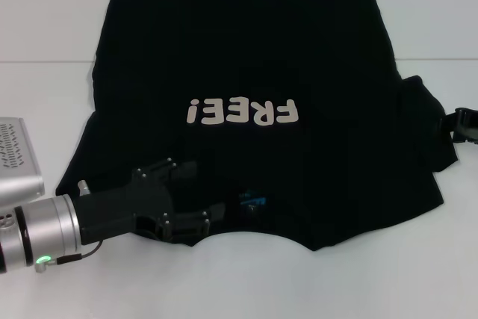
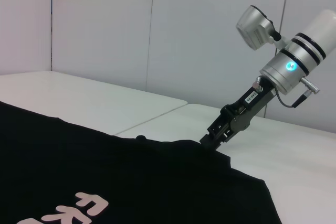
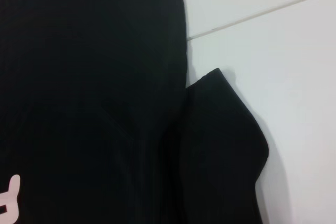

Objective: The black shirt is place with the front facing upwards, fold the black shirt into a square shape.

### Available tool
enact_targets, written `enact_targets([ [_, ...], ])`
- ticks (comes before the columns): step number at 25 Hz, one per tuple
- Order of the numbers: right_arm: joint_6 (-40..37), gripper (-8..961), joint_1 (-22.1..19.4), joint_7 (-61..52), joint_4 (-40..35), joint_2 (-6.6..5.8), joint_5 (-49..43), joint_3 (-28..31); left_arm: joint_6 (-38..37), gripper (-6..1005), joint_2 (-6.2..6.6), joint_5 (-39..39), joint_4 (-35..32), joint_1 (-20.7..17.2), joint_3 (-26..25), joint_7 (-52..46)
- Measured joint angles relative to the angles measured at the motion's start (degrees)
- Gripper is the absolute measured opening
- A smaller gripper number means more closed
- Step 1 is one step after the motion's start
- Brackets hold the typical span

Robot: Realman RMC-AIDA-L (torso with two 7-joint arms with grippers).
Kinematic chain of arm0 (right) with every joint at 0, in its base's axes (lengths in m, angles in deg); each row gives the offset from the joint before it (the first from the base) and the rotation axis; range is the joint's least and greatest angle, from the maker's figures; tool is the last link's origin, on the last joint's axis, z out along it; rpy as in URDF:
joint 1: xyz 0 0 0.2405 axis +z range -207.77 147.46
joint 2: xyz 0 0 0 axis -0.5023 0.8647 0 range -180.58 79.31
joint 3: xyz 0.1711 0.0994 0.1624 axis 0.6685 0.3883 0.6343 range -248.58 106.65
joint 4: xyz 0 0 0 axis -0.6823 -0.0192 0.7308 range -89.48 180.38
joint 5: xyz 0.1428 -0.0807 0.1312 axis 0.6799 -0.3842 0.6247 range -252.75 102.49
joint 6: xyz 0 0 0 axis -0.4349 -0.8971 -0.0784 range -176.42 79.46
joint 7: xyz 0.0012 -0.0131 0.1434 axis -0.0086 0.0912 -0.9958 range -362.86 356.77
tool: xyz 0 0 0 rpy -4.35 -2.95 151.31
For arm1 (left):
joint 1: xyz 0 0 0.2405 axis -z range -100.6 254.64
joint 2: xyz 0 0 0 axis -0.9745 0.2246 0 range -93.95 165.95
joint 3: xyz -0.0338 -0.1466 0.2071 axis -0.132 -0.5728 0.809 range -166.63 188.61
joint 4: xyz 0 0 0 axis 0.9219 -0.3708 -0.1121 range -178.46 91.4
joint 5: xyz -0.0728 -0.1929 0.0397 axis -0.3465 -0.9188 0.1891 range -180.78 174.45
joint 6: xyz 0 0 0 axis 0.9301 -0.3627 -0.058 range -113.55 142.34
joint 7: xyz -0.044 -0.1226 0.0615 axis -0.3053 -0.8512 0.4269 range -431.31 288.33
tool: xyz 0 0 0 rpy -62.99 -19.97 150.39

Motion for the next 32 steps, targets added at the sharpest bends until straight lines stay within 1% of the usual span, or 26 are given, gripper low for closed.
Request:
enact_targets([
  [3,0.32,436,-0.01,0.00,0.14,0.08,-0.03,-0.02,-0.02,907,-0.02,0.00,0.00,0.02,0.00,-0.15],
  [19,1.42,360,0.11,0.58,0.82,0.30,-0.33,-0.15,-0.08,908,-0.02,-0.04,0.66,0.44,0.00,-0.35],
  [29,2.14,312,0.45,1.40,0.84,0.60,-0.43,-1.67,-0.03,907,-0.03,-0.21,0.70,0.54,0.00,-0.39],
  [32,2.16,174,0.45,1.40,0.84,0.62,-0.43,-1.67,-0.02,907,-0.03,-0.25,0.71,0.54,0.00,-0.39],
])
